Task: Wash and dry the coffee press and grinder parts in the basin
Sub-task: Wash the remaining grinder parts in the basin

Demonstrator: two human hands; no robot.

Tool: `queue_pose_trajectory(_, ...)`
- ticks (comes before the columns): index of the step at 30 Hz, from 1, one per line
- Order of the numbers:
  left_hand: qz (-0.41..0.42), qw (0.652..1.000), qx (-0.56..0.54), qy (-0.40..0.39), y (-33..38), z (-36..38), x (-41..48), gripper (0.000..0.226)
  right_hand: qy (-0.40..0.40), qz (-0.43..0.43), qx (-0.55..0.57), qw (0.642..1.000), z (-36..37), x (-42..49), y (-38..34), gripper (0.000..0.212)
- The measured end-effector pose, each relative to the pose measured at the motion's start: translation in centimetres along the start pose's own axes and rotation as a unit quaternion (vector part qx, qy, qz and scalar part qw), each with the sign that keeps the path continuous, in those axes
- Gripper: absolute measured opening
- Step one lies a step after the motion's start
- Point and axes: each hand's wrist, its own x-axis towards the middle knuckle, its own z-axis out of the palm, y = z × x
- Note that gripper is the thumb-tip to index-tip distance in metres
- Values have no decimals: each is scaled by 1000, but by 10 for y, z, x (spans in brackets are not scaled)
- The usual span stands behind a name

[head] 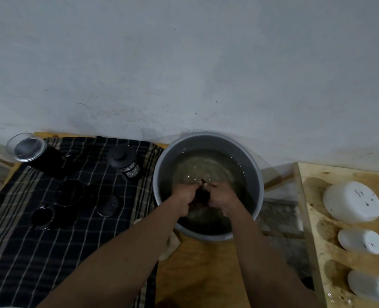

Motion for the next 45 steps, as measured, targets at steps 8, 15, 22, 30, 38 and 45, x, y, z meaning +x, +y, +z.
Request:
queue_pose_trajectory(8, 9, 999, -38, 22, -2, 10, 5, 15, 63, 5, 104, 993, 1, 6, 7, 7)
queue_pose_trajectory(15, 21, 996, -80, 26, -9, 12, 9, 13, 84, 54, 243, 965, -1, 7, 15, 18)
queue_pose_trajectory(22, 33, 994, -72, -75, -10, 16, 11, 32, 51, 32, 201, 978, -5, 6, 5, 15)
queue_pose_trajectory(30, 78, 996, -20, 41, -12, 18, 13, 17, 18, -12, 183, 983, -9, -5, 7, 17)
queue_pose_trajectory(38, 29, 997, -69, -1, -6, 13, 7, 43, 89, -140, 47, 985, -4, -14, 26, 10)
queue_pose_trajectory(45, 18, 997, -55, -47, 1, 2, 0, 19, 48, -165, -9, 985, -5, -23, 18, 21)
